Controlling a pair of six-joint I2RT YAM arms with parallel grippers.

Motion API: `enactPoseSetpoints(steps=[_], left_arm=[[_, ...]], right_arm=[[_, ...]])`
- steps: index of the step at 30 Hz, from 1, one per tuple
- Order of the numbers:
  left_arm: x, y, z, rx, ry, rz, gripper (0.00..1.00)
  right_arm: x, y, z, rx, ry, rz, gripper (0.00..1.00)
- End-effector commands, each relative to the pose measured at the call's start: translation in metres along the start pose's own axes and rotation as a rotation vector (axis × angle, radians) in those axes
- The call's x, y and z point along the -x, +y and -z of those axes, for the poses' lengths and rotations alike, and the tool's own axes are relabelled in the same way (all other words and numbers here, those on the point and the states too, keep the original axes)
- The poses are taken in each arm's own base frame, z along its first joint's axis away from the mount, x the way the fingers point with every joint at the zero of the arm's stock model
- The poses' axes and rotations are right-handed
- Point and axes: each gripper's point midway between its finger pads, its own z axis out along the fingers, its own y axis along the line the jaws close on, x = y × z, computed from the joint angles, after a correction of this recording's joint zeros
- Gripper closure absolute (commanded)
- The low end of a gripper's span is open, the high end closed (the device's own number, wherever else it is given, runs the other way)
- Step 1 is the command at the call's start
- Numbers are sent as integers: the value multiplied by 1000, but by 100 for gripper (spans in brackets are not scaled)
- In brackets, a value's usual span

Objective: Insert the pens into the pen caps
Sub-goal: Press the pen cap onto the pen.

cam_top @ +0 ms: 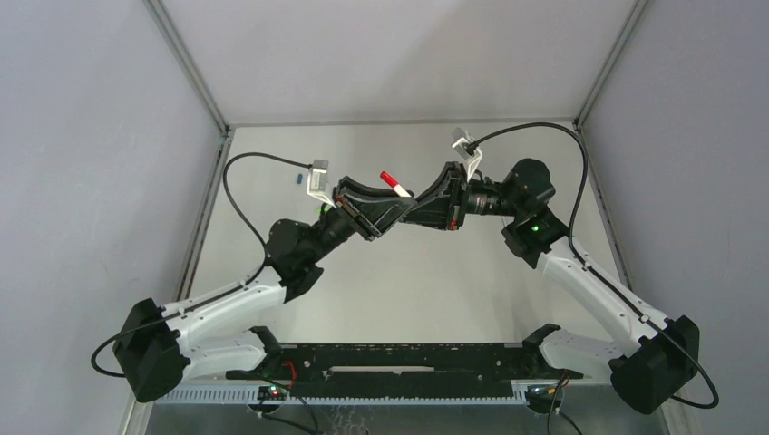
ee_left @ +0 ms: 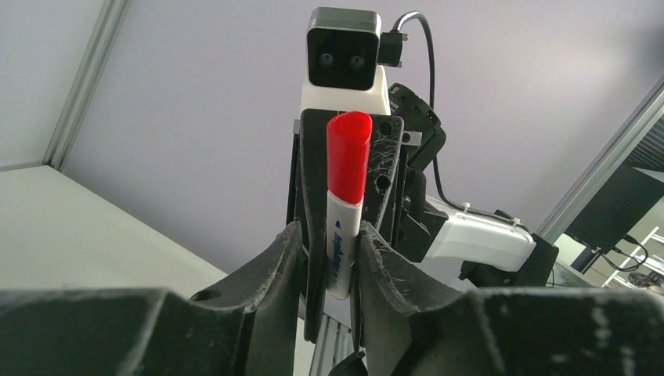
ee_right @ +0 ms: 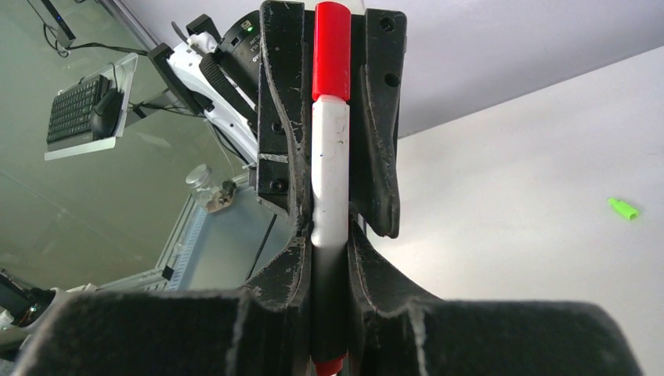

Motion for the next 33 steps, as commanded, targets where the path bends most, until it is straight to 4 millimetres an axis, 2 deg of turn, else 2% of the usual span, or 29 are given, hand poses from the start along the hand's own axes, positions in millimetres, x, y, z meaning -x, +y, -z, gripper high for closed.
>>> enactPoseSetpoints(steps=[1,8,13,16,19,23,29,33], left_arm=[[25,-24,-9,-68,-65,-16,63],[33,-28,-7,-72,-92,-27,63],[36,-30,-7,-82,-108,-25,67],[35,-32,-7,-92,-102,-27,80],[32,-33,-8,-103,-86,-30,99],[22,-31,-9,-113,-46,-34,100],[0,-23,-9,-102,63,-48,100],[-12,-18,-6,-86,123,-52,100]], right_arm=[[3,10,1,26,0,49,100],[-1,9,1,24,11,45,100],[-2,9,1,22,14,41,100],[-3,9,1,23,17,41,100],[-4,9,1,25,23,43,100],[-7,12,2,54,39,75,100],[-13,17,6,108,85,134,77],[-17,18,7,126,126,161,68]])
